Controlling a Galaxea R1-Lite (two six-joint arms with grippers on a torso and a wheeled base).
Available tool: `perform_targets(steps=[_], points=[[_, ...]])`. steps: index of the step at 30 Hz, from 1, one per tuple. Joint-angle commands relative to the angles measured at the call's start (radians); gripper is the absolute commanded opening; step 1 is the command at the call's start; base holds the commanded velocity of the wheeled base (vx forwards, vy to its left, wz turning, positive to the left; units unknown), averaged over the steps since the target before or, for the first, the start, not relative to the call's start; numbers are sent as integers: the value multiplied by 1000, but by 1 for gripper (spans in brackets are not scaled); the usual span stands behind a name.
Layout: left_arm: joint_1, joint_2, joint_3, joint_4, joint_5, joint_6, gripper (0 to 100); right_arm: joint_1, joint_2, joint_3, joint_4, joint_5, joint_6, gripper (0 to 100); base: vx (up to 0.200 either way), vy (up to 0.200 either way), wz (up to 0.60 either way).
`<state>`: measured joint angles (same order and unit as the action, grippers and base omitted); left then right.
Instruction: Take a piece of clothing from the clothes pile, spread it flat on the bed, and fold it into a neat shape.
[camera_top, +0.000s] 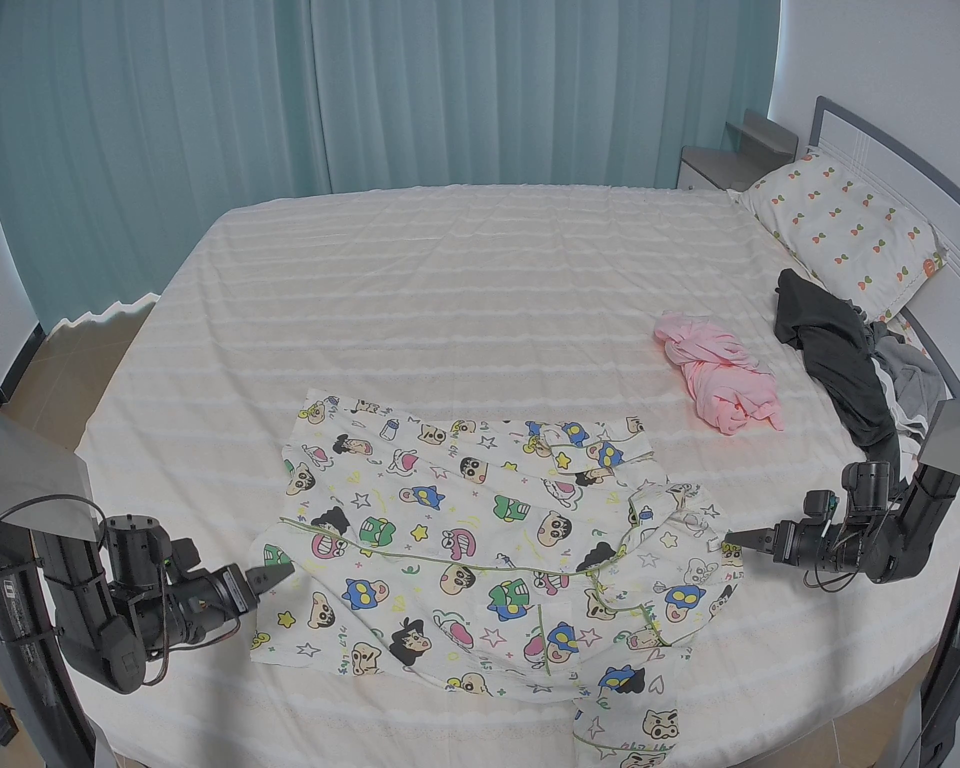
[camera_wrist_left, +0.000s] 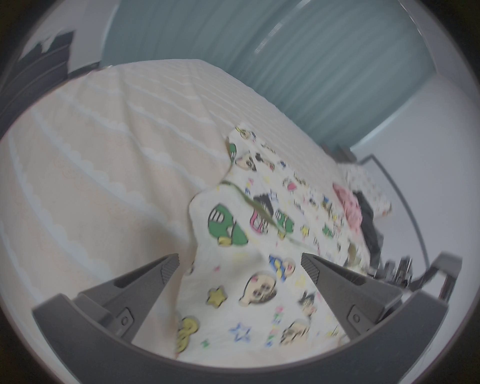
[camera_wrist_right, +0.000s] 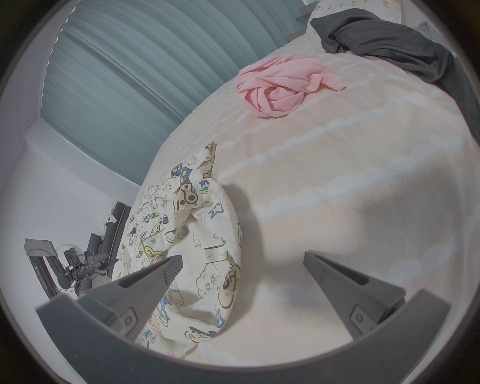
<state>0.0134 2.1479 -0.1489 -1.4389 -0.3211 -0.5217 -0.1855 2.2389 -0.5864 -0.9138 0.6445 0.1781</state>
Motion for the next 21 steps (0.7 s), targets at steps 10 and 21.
perform_targets(steps=[10, 21], points=[[16, 139, 140, -14, -10, 284, 100, 8, -7, 5, 0, 1, 0, 100, 0, 0, 0], [-6, 207, 141, -80, 0, 307, 0, 8, -5, 5, 0, 1, 0, 100, 0, 0, 0]])
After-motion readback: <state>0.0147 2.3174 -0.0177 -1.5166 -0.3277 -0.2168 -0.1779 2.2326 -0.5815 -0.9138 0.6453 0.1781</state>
